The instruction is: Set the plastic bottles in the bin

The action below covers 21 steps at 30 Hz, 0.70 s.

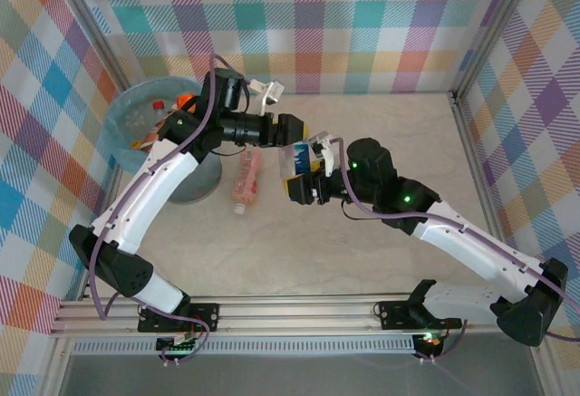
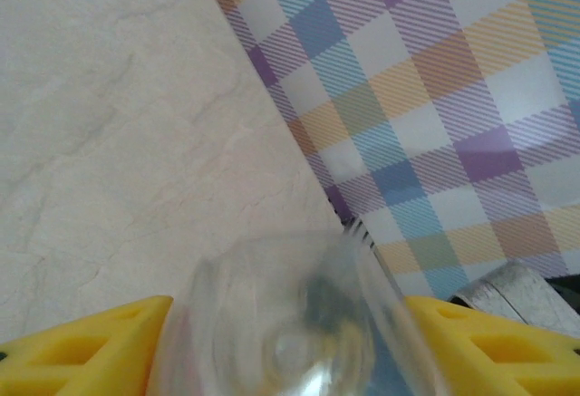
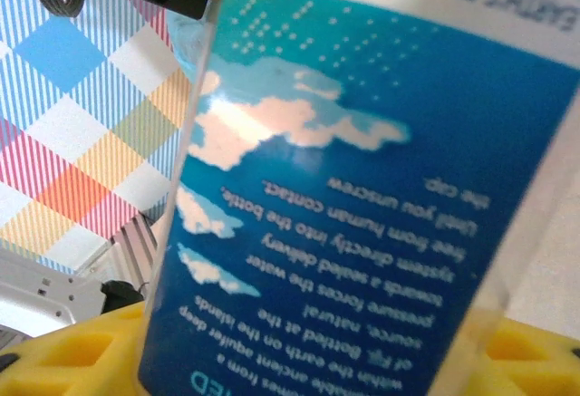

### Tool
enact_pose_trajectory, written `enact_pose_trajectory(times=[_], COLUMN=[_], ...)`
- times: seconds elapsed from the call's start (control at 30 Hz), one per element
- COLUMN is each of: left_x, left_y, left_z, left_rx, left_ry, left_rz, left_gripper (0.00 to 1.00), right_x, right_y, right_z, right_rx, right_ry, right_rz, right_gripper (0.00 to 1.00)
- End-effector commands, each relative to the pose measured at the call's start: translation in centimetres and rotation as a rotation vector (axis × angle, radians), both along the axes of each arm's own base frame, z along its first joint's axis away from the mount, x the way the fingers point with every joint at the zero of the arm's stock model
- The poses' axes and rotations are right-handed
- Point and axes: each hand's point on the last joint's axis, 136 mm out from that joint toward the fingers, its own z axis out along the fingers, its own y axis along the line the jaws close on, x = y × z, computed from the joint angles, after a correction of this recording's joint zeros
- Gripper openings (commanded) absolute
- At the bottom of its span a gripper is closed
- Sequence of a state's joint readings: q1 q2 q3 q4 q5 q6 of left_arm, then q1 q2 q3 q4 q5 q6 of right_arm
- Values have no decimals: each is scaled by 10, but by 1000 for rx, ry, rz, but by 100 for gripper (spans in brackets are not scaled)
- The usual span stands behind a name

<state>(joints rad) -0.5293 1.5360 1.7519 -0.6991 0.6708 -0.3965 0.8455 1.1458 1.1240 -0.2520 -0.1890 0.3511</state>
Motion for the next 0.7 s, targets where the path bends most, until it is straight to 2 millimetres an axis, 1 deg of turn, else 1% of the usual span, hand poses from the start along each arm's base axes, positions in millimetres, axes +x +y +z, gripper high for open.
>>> enact_pose_trajectory(times=[0.0,0.1,0.17,0.23,0.3,0.37,0.4,0.43,0.47,0.5,0.57,0.6,0.67], left_x=[2,7,12,17,23,32,36,36,35,32,26,24,22], left_y=[17,32,47,64,87,111,121,126,130,133,141,146,156], left_z=[24,33,38,44,50,52,52,53,52,51,43,38,27], left_rx=[-5,-12,-11,-11,-10,-14,-16,-15,-2,19,66,95,135], left_ry=[-33,-41,-50,-57,-67,-59,-47,-43,-51,-64,-72,-75,-73], left_rz=[90,149,201,253,321,407,446,462,469,473,492,513,550], left_gripper=[64,62,60,58,54,50,50,53,57,59,63,64,65], right_x=[2,5,7,10,13,24,29,32,38,43,52,52,48], right_y=[5,7,8,8,9,8,8,8,6,3,-6,-8,-4], right_z=[32,33,34,37,41,36,31,25,14,-2,-37,-54,-78], right_rx=[59,59,62,70,85,72,54,35,2,-47,-154,-199,-242], right_ry=[-40,-27,-25,-29,-39,-35,-30,-21,-1,36,117,154,203], right_rz=[1,-9,-18,-25,-38,-90,-114,-131,-159,-199,-282,-296,-266], right_gripper=[69,76,77,78,78,77,77,77,79,81,83,85,87])
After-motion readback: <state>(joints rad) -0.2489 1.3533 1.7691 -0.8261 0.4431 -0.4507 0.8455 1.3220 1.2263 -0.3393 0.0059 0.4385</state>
